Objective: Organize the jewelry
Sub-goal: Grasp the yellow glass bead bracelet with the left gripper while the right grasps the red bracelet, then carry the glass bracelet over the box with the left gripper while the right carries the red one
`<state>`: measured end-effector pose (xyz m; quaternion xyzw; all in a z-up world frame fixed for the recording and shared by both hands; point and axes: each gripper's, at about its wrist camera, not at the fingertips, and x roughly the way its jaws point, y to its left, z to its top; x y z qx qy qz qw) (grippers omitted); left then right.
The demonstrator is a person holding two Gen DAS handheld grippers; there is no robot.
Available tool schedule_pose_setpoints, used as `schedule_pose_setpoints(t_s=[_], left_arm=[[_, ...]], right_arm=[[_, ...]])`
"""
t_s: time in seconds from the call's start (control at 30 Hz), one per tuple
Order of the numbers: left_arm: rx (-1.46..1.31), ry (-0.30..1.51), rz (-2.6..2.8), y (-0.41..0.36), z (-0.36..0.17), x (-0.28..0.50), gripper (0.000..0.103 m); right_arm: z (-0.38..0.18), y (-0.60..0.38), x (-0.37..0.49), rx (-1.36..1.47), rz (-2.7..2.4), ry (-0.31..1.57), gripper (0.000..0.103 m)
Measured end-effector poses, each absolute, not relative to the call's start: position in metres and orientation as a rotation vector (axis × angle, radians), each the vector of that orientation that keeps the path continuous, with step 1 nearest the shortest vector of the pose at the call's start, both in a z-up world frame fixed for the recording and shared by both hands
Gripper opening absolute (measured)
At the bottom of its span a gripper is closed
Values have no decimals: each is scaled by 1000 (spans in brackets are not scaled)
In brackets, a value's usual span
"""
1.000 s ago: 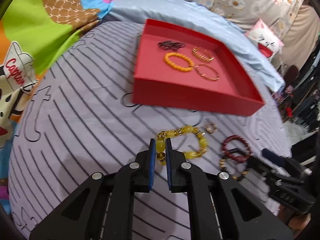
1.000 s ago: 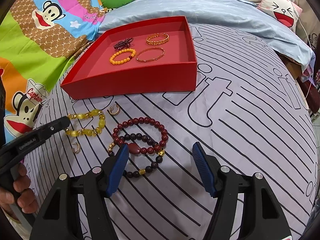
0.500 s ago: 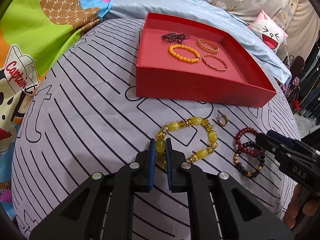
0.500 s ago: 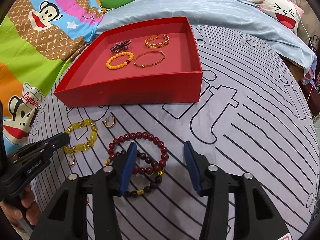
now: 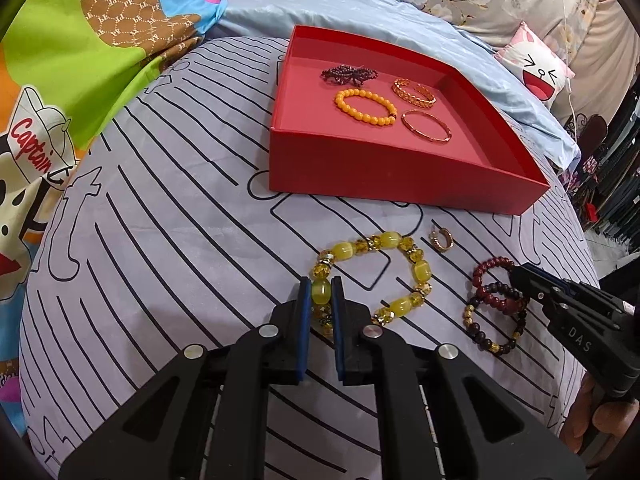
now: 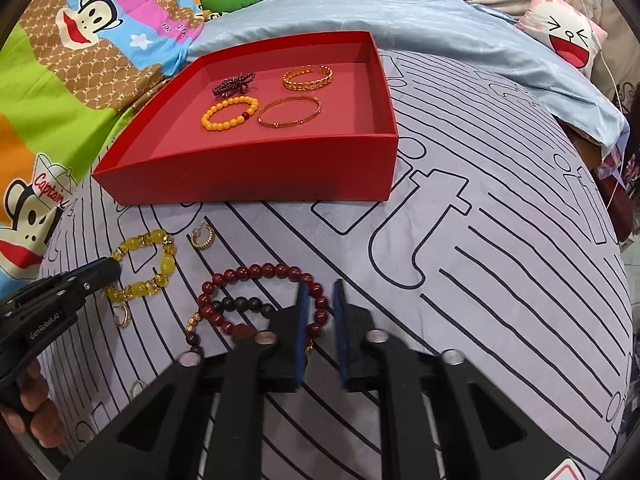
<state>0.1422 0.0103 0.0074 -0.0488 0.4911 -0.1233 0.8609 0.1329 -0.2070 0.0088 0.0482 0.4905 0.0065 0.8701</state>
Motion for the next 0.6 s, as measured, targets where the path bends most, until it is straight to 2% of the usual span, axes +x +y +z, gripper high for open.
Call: schedule_pose_setpoints(t_s=[0.6], left_arm=[[-127,989,-366,-4,53,128,9]], right_arm=[[63,-205,112,123,60,931,8]])
